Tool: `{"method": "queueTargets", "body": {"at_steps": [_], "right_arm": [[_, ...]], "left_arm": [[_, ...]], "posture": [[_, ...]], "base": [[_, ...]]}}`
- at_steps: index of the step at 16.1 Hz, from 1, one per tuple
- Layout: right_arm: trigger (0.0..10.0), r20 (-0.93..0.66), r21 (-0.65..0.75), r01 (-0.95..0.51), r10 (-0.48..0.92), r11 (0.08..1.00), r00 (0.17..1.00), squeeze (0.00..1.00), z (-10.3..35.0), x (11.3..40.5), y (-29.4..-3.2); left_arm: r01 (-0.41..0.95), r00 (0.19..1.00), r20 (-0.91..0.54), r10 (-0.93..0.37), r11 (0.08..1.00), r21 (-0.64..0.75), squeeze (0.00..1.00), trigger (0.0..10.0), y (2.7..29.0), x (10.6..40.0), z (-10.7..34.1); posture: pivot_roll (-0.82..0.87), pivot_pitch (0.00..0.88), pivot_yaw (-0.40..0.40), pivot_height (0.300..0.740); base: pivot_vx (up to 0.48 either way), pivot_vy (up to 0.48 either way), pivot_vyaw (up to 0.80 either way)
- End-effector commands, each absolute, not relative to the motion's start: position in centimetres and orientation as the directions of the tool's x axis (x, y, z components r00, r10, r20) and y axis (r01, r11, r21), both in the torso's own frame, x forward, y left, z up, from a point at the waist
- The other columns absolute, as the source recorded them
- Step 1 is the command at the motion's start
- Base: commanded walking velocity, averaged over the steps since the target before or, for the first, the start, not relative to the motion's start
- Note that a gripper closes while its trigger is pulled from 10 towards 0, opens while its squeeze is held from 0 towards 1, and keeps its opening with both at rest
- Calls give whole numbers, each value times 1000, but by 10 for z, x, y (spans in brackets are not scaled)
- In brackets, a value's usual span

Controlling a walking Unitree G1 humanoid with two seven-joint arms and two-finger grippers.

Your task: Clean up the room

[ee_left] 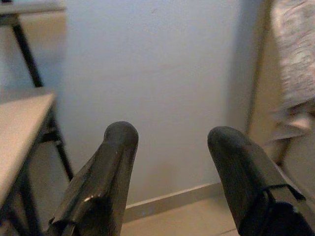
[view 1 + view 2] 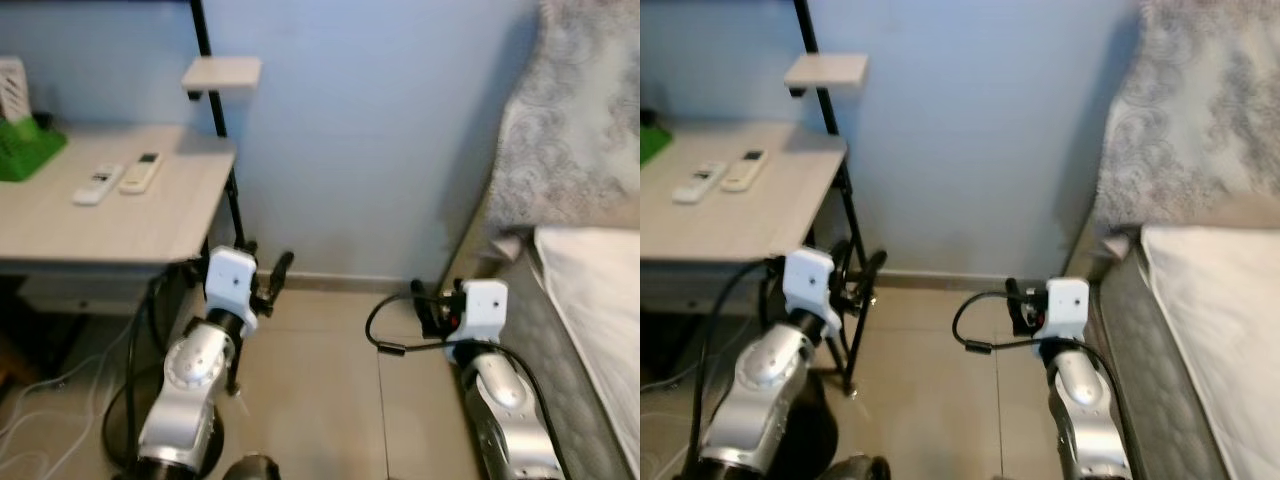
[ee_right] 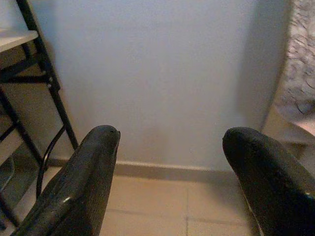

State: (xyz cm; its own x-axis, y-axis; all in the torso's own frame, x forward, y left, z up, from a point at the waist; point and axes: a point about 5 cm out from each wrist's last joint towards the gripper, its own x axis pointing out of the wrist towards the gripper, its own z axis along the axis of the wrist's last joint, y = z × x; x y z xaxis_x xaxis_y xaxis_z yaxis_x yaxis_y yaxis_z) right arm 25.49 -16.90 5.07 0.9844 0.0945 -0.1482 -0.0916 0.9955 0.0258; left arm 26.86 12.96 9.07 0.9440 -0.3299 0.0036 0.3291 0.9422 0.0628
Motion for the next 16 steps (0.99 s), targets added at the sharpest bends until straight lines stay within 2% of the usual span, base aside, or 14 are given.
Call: {"method": "queueTargets", "body": {"at_steps": [1, 3, 6, 9, 11, 13, 16], "right_arm": [[10000, -136, 28, -77, 80, 997, 987, 0, 53, 256, -171], [10000, -134, 28, -75, 78, 997, 988, 0, 53, 255, -172], [10000, -104, 130, 87, -74, 988, 992, 0, 57, 252, -193], [10000, -119, 105, 105, -93, 989, 989, 0, 53, 251, -198], [10000, -131, 74, 47, -37, 996, 991, 0, 51, 251, -190], [10000, -134, 77, 18, -8, 997, 991, 0, 51, 252, -185], [10000, -134, 66, 17, -8, 998, 991, 0, 51, 252, -186]], "left_arm": [[348, 937, 11, -350, 934, 79, 0, 10000, 126, 271, 93], [343, 938, 14, -345, 936, 80, 0, 10000, 126, 271, 93], [200, 980, -23, -200, 980, 18, 0, 10000, 151, 266, 86], [156, 987, -48, -155, 988, 3, 0, 10000, 159, 263, 80], [166, 984, -63, -166, 986, 7, 0, 10000, 158, 264, 79], [217, 975, -32, -218, 976, -21, 0, 10000, 154, 263, 83], [224, 974, -43, -225, 974, -24, 0, 10000, 154, 263, 83]], "posture": [[-68, 0, 8, 740], [-70, 0, 9, 740], [-75, 0, 12, 740], [-70, 0, 10, 740], [-69, 0, 10, 740], [-69, 0, 11, 740], [-72, 0, 13, 740]], "base": [[-311, -270, 0], [-309, -272, 0], [-320, -270, 0], [-334, -268, 0], [-135, 0, 0], [0, 0, -744], [-99, 419, -708]]}}
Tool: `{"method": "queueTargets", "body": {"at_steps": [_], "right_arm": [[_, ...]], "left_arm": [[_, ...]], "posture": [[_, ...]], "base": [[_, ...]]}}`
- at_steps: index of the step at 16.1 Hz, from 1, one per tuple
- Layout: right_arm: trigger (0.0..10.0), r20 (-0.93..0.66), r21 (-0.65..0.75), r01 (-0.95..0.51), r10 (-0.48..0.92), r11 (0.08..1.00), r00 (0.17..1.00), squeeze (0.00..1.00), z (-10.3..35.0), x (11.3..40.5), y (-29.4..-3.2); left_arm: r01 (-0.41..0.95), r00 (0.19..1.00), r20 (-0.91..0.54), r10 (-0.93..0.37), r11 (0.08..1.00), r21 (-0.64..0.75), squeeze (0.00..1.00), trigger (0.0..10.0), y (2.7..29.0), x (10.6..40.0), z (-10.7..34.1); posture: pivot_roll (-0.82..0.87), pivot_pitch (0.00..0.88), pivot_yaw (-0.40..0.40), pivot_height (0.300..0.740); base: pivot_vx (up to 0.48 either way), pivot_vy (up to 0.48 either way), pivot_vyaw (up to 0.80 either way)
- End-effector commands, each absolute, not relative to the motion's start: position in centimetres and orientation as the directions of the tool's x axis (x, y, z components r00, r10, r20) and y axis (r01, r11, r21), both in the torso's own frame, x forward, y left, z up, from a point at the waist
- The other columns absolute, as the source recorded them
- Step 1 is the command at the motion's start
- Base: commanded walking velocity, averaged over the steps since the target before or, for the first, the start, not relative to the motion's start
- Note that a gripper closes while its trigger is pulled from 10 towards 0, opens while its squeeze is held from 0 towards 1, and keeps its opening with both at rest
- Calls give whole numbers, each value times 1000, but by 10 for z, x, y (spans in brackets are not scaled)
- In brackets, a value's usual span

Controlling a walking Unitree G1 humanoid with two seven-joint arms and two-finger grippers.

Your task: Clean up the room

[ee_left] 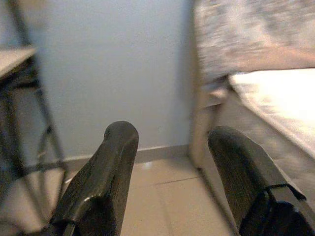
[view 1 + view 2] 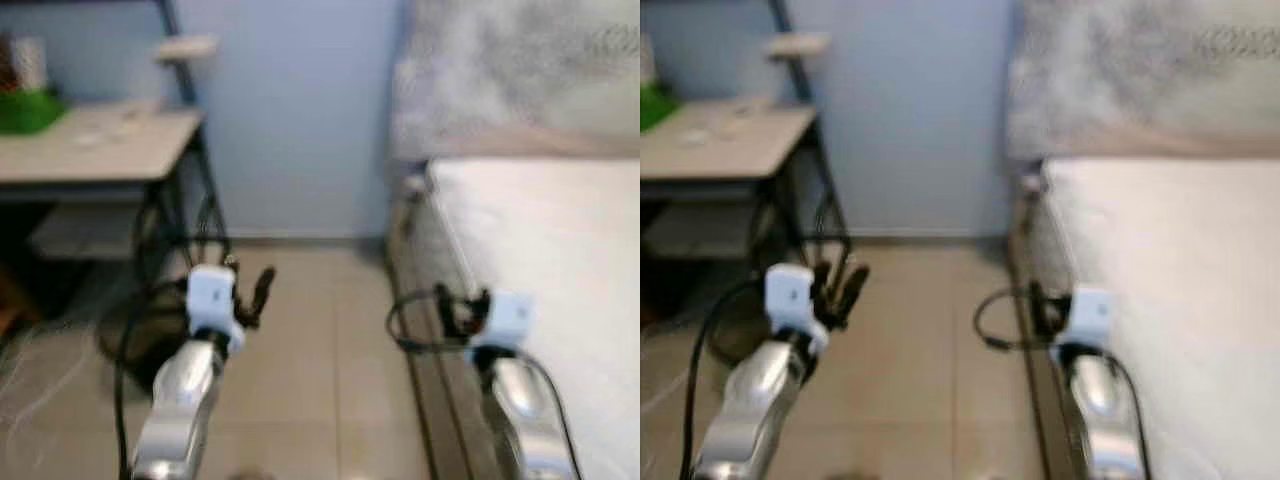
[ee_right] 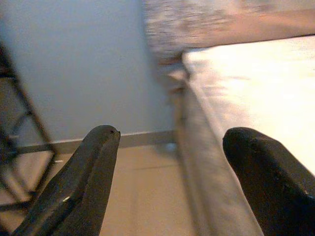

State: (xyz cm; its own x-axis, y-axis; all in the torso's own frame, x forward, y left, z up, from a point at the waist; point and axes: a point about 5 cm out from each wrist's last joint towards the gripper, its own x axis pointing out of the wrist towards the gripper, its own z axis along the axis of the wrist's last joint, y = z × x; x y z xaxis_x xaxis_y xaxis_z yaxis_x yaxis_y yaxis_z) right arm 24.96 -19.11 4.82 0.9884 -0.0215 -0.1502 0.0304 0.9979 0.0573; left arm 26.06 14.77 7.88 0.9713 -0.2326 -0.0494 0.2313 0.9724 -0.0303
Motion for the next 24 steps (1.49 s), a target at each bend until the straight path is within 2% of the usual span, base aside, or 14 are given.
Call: {"method": "queueTargets", "body": {"at_steps": [1, 2, 3, 13, 14, 24], "right_arm": [[10000, -134, 64, 19, -10, 998, 991, 0, 50, 252, -186], [10000, -133, 67, 26, -17, 997, 991, 0, 50, 252, -187], [10000, -132, 67, 31, -22, 997, 991, 0, 50, 251, -188], [10000, -134, 64, 75, -66, 995, 989, 0, 48, 246, -194], [10000, -135, 66, 84, -75, 994, 988, 0, 47, 245, -195], [10000, -137, 73, 120, -109, 990, 985, 0, 45, 242, -198]], "left_arm": [[228, 972, -48, -229, 973, -28, 0, 10000, 154, 263, 82], [240, 969, -54, -242, 970, -40, 0, 10000, 154, 263, 81], [244, 967, -53, -247, 968, -63, 1000, 10000, 156, 263, 81], [322, 945, -44, -324, 946, -40, 1000, 10000, 155, 266, 85], [338, 939, -60, -339, 941, -15, 0, 10000, 152, 265, 82], [352, 934, -62, -351, 936, 3, 0, 10000, 154, 267, 80]], "posture": [[-72, 0, 13, 740], [-74, 0, 13, 740], [-74, 0, 13, 740], [-81, 0, 21, 740], [-83, 0, 23, 740], [-92, 0, 33, 740]], "base": [[-311, 371, -688], [-311, 371, -688], [-270, 398, -688], [-24, 450, -677], [0, 480, -681], [0, 480, -696]]}}
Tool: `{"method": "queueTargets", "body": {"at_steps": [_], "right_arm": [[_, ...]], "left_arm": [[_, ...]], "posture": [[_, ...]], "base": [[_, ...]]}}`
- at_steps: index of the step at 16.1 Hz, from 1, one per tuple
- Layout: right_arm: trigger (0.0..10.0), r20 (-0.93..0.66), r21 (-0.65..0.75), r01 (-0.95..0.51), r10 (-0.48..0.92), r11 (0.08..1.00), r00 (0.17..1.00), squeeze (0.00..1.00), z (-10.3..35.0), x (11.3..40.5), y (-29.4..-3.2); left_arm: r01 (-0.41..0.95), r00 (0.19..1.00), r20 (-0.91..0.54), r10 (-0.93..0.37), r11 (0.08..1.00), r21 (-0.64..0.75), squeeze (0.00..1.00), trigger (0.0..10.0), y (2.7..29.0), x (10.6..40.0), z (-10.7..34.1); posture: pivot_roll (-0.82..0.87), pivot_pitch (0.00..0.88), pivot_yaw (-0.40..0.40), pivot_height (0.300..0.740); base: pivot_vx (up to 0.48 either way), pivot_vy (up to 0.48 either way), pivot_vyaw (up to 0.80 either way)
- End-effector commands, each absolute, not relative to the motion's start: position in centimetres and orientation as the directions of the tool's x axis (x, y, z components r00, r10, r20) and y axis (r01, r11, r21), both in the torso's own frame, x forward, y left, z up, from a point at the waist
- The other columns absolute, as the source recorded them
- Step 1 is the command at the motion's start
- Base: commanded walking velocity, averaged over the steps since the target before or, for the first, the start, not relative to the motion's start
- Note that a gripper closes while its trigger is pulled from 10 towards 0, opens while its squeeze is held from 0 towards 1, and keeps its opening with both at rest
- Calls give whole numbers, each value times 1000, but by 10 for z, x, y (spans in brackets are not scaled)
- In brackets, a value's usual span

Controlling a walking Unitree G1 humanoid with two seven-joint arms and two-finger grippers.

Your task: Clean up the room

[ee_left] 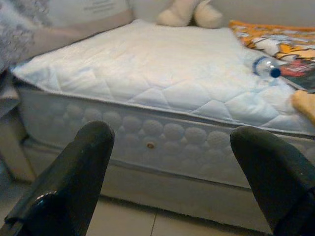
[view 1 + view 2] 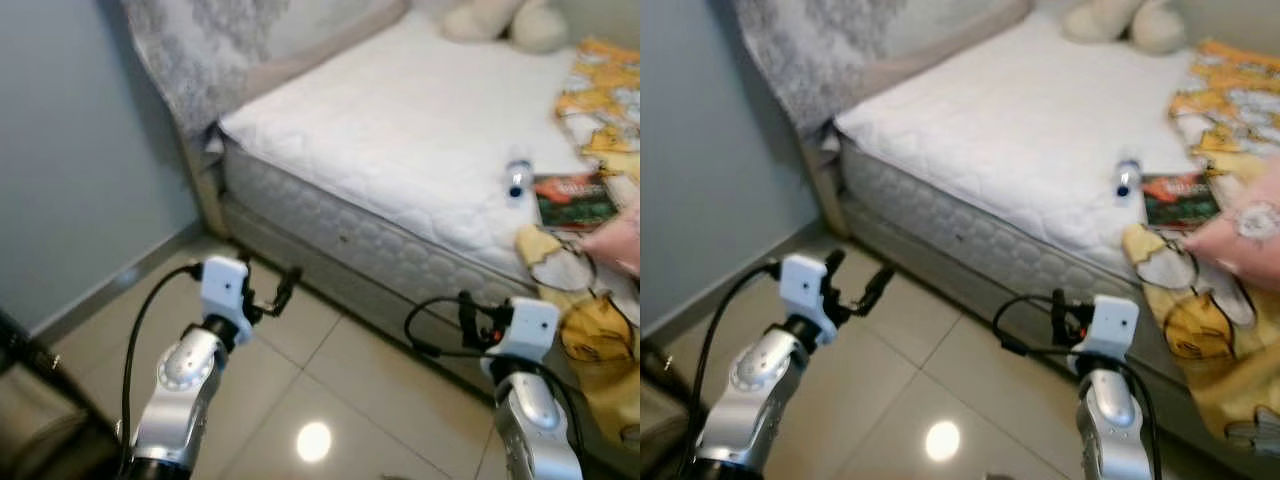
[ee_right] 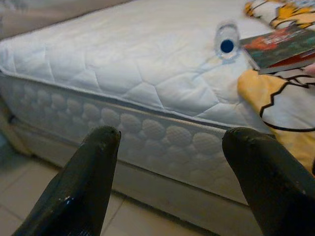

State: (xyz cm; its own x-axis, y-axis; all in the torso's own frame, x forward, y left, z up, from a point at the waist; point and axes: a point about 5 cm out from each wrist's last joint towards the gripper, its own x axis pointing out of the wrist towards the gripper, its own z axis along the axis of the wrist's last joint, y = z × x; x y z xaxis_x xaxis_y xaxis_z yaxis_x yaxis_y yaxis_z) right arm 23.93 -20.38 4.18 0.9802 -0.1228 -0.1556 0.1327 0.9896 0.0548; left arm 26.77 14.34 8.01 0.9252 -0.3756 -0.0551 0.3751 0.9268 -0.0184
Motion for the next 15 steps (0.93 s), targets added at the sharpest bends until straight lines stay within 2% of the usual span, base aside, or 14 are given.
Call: {"method": "queueTargets", "body": {"at_steps": [1, 2, 8, 12, 14, 15], "right_arm": [[10000, -136, 73, 123, -112, 990, 984, 0, 45, 241, -197], [10000, -138, 71, 126, -116, 989, 984, 0, 44, 240, -198], [10000, -142, 51, 134, -125, 990, 982, 0, 43, 236, -200], [10000, -107, 44, 102, -97, 994, 990, 0, 51, 244, -191], [10000, -101, 32, 95, -91, 995, 991, 0, 52, 246, -192], [10000, -45, 17, 107, -106, 994, 993, 0, 60, 246, -196]], "left_arm": [[352, 934, -62, -351, 936, 8, 0, 10000, 153, 268, 80], [337, 940, -73, -334, 941, 30, 0, 10000, 152, 269, 79], [316, 946, -87, -312, 948, 38, 0, 10000, 150, 271, 76], [331, 943, -62, -328, 943, 35, 0, 10000, 143, 276, 80], [287, 956, -54, -287, 958, -13, 0, 10000, 146, 277, 80], [147, 988, -28, -153, 978, -149, 0, 10000, 161, 277, 81]], "posture": [[-93, 0, 35, 740], [-96, 0, 36, 740], [-102, 0, 38, 740], [-104, 0, 41, 740], [-108, 0, 41, 740], [-114, 0, 40, 740]], "base": [[0, 480, -719], [0, 375, -719], [0, 0, -719], [277, -368, 0], [300, -371, 0], [454, 0, 0]]}}
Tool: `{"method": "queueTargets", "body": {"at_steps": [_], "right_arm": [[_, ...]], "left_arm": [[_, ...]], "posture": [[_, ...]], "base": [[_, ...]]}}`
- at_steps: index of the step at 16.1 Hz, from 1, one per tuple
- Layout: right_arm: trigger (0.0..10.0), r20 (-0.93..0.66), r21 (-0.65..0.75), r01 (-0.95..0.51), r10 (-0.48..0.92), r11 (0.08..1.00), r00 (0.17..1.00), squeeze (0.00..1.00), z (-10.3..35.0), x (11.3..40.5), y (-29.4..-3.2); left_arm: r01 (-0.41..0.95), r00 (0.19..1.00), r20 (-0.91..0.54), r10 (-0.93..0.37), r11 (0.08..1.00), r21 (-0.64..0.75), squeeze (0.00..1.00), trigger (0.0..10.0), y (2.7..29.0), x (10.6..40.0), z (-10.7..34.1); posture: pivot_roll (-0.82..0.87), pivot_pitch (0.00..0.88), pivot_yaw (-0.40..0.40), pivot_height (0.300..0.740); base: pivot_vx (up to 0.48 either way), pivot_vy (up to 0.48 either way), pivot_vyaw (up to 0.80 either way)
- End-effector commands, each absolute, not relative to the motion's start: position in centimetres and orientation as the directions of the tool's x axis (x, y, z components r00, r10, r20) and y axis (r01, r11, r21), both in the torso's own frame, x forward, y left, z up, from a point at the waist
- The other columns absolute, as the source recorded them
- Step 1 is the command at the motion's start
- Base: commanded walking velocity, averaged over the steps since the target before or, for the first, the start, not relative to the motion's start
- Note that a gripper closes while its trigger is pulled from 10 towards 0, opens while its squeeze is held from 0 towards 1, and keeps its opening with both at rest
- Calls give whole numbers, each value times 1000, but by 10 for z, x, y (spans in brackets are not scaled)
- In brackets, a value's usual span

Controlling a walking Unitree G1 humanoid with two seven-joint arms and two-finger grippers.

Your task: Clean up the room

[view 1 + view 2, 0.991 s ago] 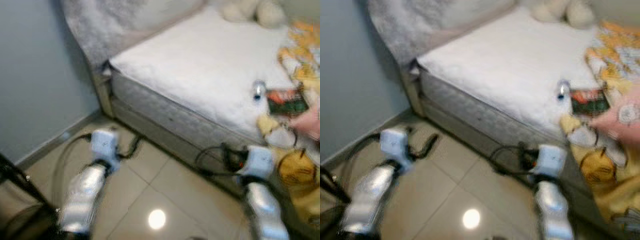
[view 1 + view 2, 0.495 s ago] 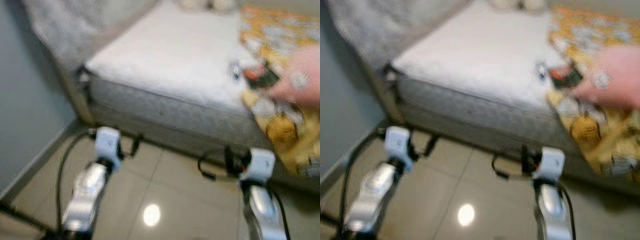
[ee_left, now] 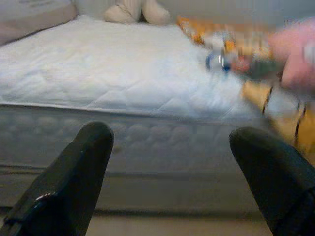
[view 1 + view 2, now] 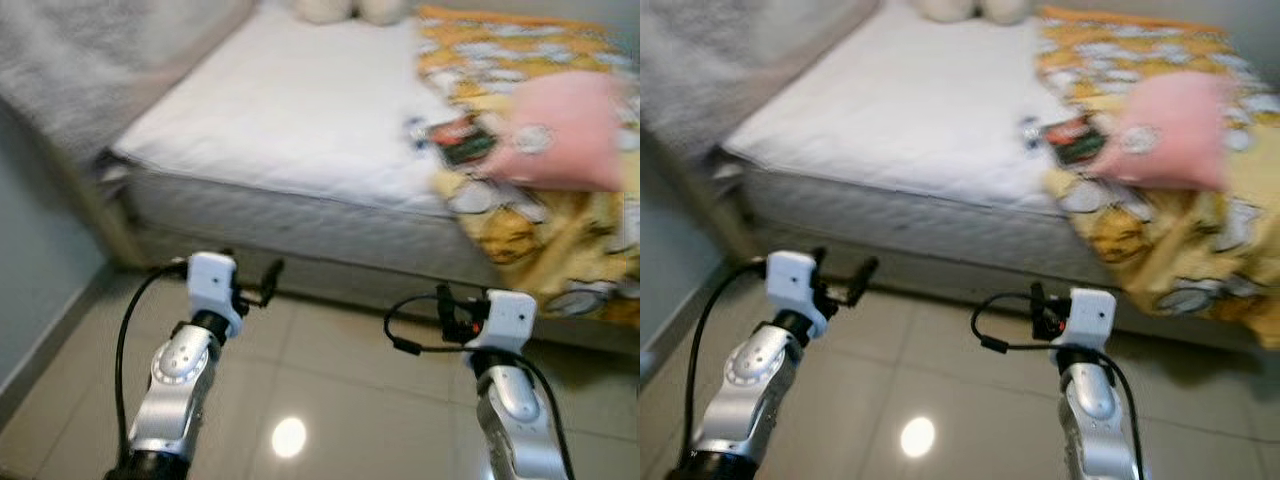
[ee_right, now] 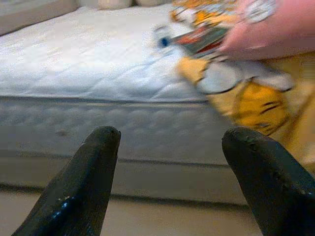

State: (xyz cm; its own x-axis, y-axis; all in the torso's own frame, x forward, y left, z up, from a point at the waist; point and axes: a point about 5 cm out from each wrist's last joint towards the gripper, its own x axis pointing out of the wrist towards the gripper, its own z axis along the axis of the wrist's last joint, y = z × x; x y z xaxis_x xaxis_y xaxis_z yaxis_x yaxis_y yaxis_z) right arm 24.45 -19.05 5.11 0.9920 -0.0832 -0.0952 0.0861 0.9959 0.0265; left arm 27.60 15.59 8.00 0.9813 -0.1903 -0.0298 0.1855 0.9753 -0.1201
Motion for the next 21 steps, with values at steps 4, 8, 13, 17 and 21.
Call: {"method": "queueTargets", "body": {"at_steps": [4, 8, 13, 17, 21], "right_arm": [[10000, -1, 92, 215, -216, 972, 976, 0, 70, 246, -216], [10000, -48, 18, 111, -110, 994, 993, 0, 63, 251, -200], [10000, -71, 7, 101, -100, 995, 992, 0, 60, 253, -197], [10000, -74, -4, 89, -89, 996, 993, 0, 60, 253, -197], [10000, -86, -7, 62, -62, 998, 994, 0, 59, 255, -193]], "left_arm": [[125, 992, 8, -124, 990, -64, 0, 10000, 171, 273, 88], [192, 981, 20, -192, 981, -12, 0, 10000, 162, 279, 92], [207, 978, 22, -206, 978, -16, 0, 10000, 159, 282, 93], [168, 986, 10, -168, 986, -17, 0, 10000, 162, 283, 92], [128, 992, 3, -128, 991, -32, 0, 10000, 166, 283, 91]], "posture": [[-109, 0, 30, 740], [-103, 0, 27, 740], [-110, 0, 41, 740], [-112, 0, 46, 740], [-107, 0, 41, 740]], "base": [[276, 0, 0], [79, 0, 0], [442, 0, -456], [466, 0, 0], [460, 0, 0]]}}
